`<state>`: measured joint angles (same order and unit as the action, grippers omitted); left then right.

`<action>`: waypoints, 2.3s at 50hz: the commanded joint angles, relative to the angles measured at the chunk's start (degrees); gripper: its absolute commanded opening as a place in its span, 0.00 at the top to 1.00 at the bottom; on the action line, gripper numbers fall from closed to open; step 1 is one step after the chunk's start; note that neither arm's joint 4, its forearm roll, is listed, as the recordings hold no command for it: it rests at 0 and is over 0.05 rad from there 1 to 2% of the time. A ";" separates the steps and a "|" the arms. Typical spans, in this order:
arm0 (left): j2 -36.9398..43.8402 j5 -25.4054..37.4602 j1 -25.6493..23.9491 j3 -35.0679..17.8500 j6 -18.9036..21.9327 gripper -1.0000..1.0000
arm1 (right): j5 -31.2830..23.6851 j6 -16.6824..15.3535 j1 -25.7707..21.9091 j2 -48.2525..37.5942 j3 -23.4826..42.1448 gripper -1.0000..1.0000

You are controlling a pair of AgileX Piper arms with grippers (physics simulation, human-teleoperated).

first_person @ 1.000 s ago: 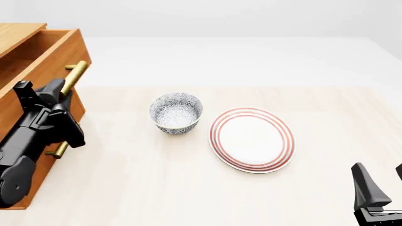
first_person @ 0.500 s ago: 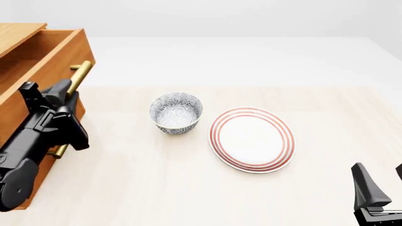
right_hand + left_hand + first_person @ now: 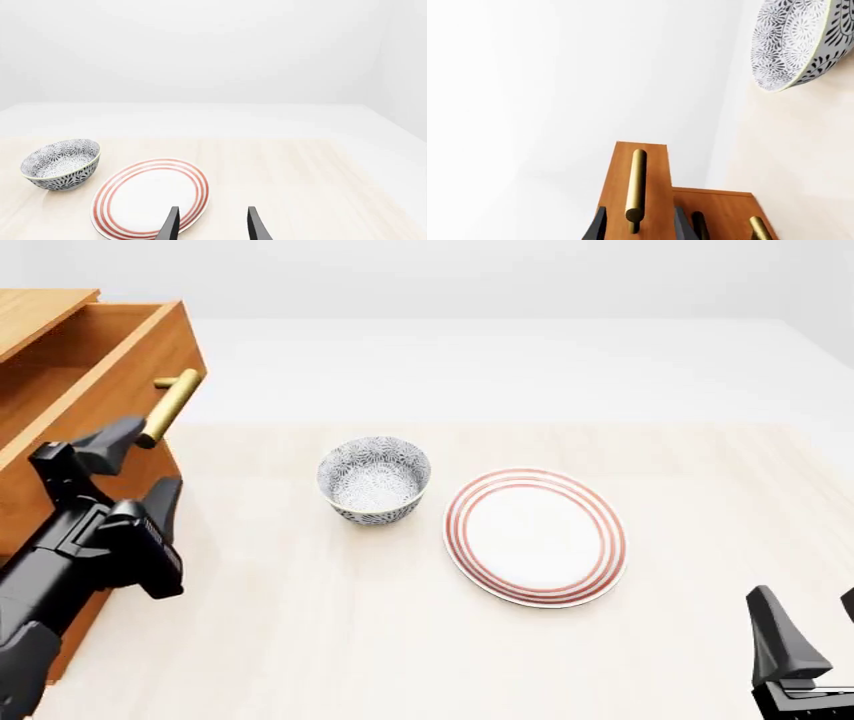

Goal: Open the top drawer of the cabinet.

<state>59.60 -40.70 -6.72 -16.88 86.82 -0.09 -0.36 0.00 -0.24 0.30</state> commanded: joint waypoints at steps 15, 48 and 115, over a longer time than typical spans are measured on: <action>-14.41 9.77 -2.26 2.16 -2.70 0.00 | 0.00 -0.02 0.00 0.00 0.00 0.00; -27.48 33.70 0.51 -11.81 -34.54 0.00 | 0.00 0.00 -0.01 0.00 0.00 0.00; -23.36 69.38 6.07 -40.59 -75.21 0.00 | -0.01 -0.03 0.01 0.00 0.01 0.00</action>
<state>35.05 22.24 -1.64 -52.59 15.82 -0.09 -0.37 0.00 -0.24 0.31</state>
